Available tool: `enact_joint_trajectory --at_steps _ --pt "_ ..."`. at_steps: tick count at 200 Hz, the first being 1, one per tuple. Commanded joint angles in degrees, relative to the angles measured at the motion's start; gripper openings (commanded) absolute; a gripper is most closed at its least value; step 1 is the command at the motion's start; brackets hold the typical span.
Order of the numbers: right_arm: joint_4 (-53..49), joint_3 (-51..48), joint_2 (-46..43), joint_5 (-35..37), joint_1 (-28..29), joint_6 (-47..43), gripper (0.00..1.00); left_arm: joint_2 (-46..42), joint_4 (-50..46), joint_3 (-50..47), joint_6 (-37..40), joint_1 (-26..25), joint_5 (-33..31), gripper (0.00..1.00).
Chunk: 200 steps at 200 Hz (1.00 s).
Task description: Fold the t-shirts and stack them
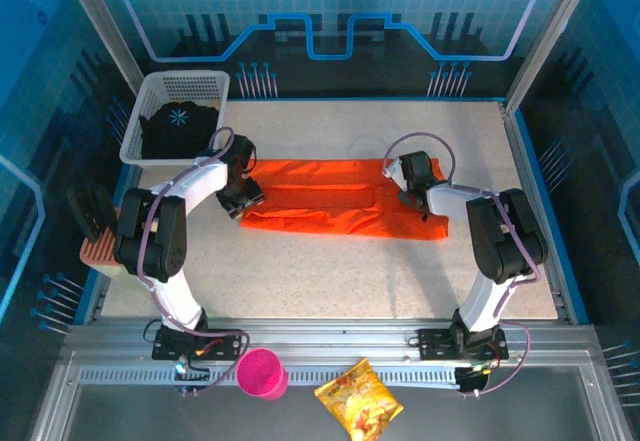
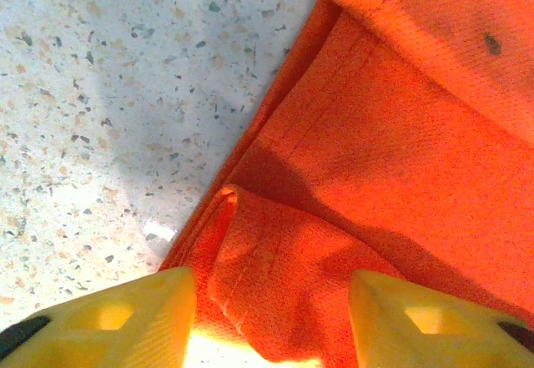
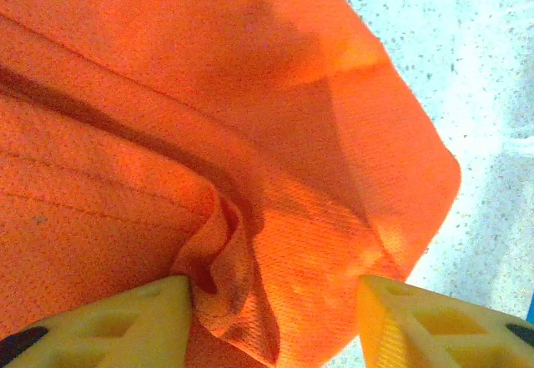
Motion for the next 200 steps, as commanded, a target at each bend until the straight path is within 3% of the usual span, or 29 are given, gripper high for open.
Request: enact_joint_trajectory --at_steps 1,14,34,59,92,115,140,158,200 --pt "2.4 0.7 -3.9 0.4 -0.9 5.5 0.58 -4.1 0.4 1.1 -1.0 0.4 -0.5 0.54" --pt "2.3 0.4 -5.8 -0.4 -0.9 7.1 0.59 -5.9 0.7 0.4 -0.6 0.4 1.2 0.52" --pt "2.2 -0.8 -9.9 -1.9 -0.9 9.5 0.59 -9.5 -1.6 -0.7 0.6 0.2 2.9 0.32" --pt "1.9 -2.3 -16.4 -3.6 -1.0 15.6 0.61 -14.3 -6.3 -4.1 2.4 -0.1 4.0 0.00" --pt "-9.4 0.9 -21.9 -7.0 -1.4 32.5 0.55 -15.0 -6.7 -10.3 3.9 -1.6 10.6 0.00" --pt "-20.2 5.1 -21.5 -16.3 -2.5 42.1 0.43 -10.8 -5.1 -10.4 4.0 -4.9 10.7 0.00" --pt "-24.1 6.1 -20.3 -25.9 -2.7 45.5 0.21 -6.5 -1.3 -8.4 2.6 -7.0 9.2 0.00" --pt "-24.8 5.3 -19.7 -29.2 -2.6 46.6 0.11 -4.7 0.0 -6.0 1.6 -7.0 7.4 0.00" --pt "-24.9 2.5 -20.2 -29.3 -2.4 47.0 0.07 0.0 -0.2 -1.5 2.5 -6.9 5.0 0.00"
